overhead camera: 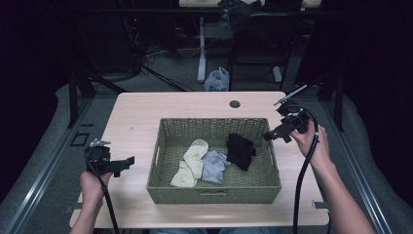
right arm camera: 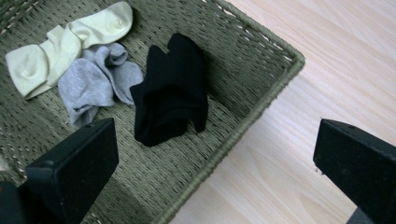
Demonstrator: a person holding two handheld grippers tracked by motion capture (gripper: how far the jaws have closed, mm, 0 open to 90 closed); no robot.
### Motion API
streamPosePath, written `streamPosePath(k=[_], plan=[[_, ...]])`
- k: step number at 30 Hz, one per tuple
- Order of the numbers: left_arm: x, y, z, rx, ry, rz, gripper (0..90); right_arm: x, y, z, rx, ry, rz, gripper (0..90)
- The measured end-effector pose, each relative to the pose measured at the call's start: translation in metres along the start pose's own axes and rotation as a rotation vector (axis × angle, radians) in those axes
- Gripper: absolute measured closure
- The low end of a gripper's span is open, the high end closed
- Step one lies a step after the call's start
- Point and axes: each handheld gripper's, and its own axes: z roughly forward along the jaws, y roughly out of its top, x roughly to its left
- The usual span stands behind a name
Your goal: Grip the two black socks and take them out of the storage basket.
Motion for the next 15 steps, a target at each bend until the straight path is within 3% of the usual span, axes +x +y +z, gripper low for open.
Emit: streamPosePath(k=[15], plan=[[0.001,0.0,0.0,0.002,-0.006,-0.001,0.0,0.014,0.032,0.019,0.066,0.016,-0.048,0.0]])
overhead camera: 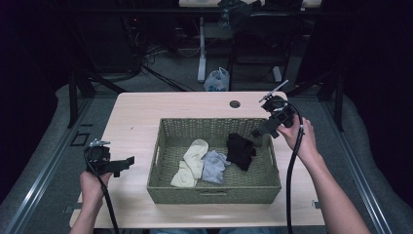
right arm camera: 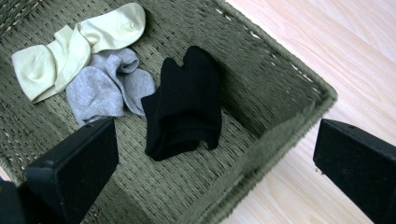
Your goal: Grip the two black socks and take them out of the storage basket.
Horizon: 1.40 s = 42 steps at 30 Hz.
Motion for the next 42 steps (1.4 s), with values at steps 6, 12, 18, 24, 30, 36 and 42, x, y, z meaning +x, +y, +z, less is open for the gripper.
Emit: streamPosePath(k=[6,12,18,24,30,36,42], plan=[[0.001,0.0,0.0,0.01,0.004,-0.007,0.0,0.003,0.011,0.01,0.041,0.0,-0.015,0.0],[0.0,0.0,0.0,0.011,0.005,-0.008,0.0,0.003,0.015,0.022,0.053,0.015,0.002,0.0],[0.0,0.0,0.0,0.011,0.006,-0.007,0.0,0.006,0.019,0.038,0.092,0.031,-0.005,0.7],[0.001,0.0,0.0,0.009,0.007,-0.009,0.0,0.012,0.022,0.054,0.131,0.037,-0.029,9.8],[0.0,0.0,0.0,0.012,0.003,-0.006,0.0,0.017,0.027,0.072,0.189,0.045,-0.028,12.5],[0.0,0.0,0.0,0.002,-0.003,0.001,0.0,0.023,0.031,0.09,0.246,0.042,-0.032,17.7],[-0.001,0.001,0.0,0.003,-0.008,0.004,0.0,0.024,0.034,0.097,0.268,0.01,-0.028,23.3]])
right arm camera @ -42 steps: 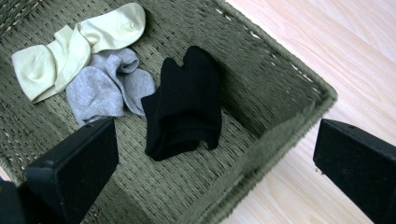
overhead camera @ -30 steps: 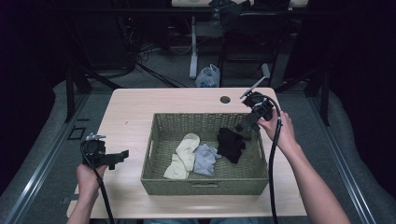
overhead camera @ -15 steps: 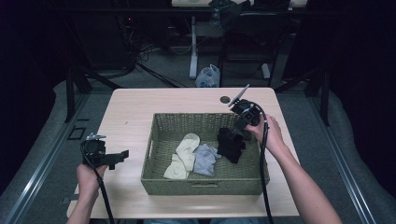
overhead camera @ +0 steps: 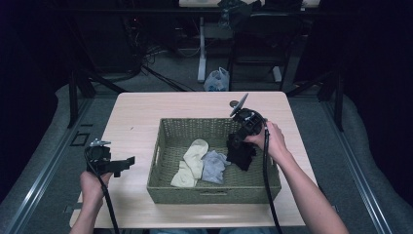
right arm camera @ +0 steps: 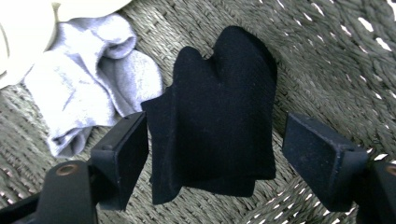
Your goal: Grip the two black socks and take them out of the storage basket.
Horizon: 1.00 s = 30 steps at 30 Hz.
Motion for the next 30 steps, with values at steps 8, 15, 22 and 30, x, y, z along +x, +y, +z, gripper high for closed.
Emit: streamPosePath(k=[8,15,22,30], plan=[[0.0,0.0,0.0,-0.004,0.001,0.001,0.0,-0.003,0.002,0.011,0.055,-0.012,0.015,52.0],[0.0,0.0,0.0,0.004,0.001,0.008,0.0,-0.002,0.0,0.007,0.054,-0.013,0.033,82.6],[-0.001,0.001,0.0,0.002,0.0,0.006,0.1,-0.001,-0.002,-0.017,0.006,0.015,0.04,84.2],[-0.001,0.001,0.0,0.002,-0.001,0.006,0.0,0.002,-0.003,-0.053,-0.052,0.039,0.026,84.3]])
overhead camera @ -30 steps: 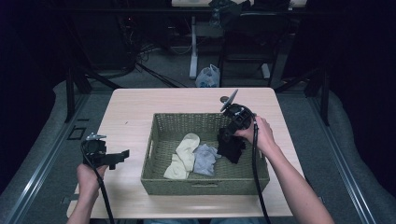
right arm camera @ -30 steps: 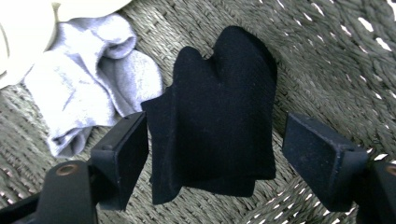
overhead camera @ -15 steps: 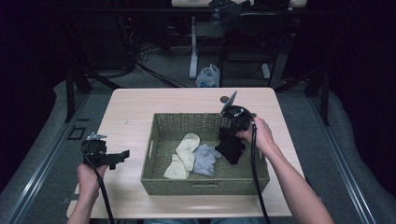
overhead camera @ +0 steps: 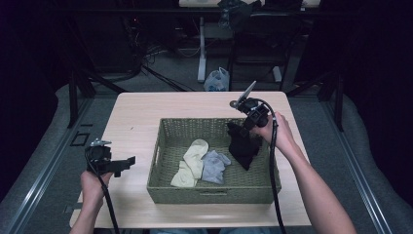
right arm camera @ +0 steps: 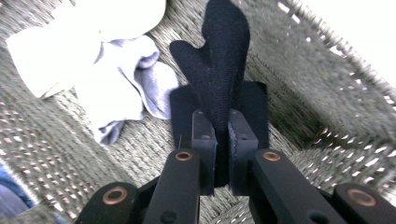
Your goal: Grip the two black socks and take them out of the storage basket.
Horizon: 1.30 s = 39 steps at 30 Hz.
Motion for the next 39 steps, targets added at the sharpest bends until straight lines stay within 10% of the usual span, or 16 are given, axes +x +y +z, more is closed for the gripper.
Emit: streamPosePath(k=[39], plan=[[-0.001,0.001,0.001,-0.001,-0.011,0.002,0.0,-0.003,0.007,-0.087,-0.136,0.021,-0.002,84.3]])
